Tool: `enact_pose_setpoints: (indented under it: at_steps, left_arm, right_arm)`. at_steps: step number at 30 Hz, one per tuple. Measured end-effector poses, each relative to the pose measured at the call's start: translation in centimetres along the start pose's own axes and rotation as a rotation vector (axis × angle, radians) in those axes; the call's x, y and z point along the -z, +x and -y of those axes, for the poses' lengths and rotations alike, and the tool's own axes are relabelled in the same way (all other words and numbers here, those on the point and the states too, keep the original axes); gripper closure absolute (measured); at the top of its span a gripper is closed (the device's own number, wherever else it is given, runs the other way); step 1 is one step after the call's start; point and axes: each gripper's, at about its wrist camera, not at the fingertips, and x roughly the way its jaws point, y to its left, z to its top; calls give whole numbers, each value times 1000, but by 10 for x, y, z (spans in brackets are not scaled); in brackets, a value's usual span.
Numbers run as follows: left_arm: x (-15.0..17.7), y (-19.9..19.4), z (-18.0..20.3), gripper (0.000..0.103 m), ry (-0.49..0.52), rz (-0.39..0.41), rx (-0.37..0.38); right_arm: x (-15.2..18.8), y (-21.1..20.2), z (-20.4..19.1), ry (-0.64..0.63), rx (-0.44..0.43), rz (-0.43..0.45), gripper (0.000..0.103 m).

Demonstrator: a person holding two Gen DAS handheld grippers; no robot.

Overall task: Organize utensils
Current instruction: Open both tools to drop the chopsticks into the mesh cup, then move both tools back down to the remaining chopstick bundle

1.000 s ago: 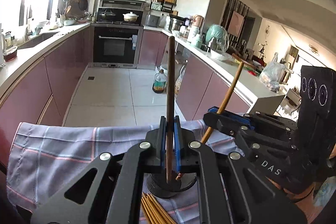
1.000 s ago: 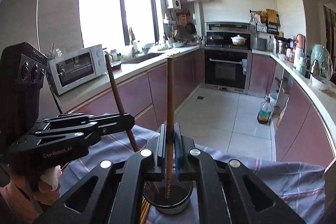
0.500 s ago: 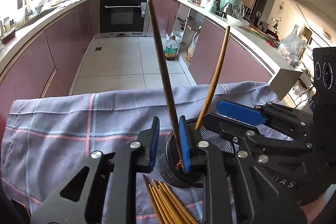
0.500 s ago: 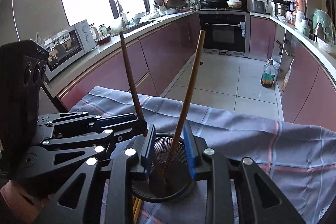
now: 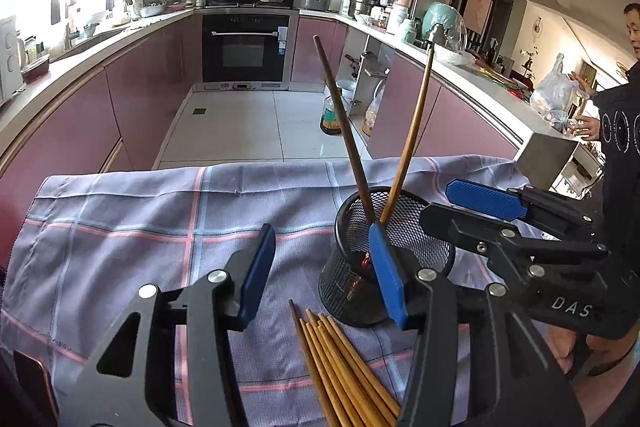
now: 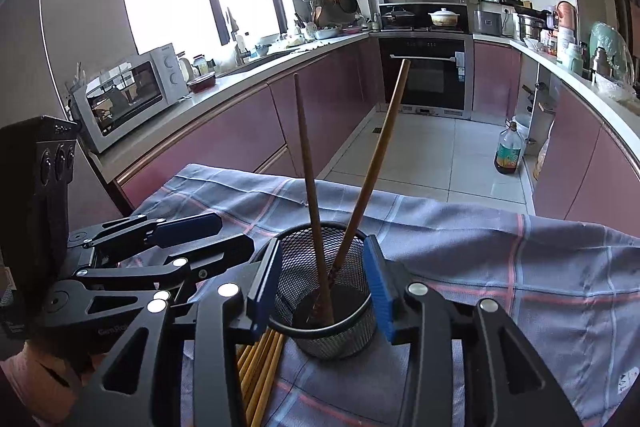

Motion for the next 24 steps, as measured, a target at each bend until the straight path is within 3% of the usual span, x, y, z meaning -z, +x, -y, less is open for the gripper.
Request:
enact_pose_setpoints:
  at_steps: [7,24]
  left_arm:
    - [26,-20,-2,47,16,31,-8]
    - [66,-33,-3,37,0,29,-69]
  right_arm:
    - [10,-15,-8,4,-23,49,57]
    - [35,-24,-16,-28,-29,41,53]
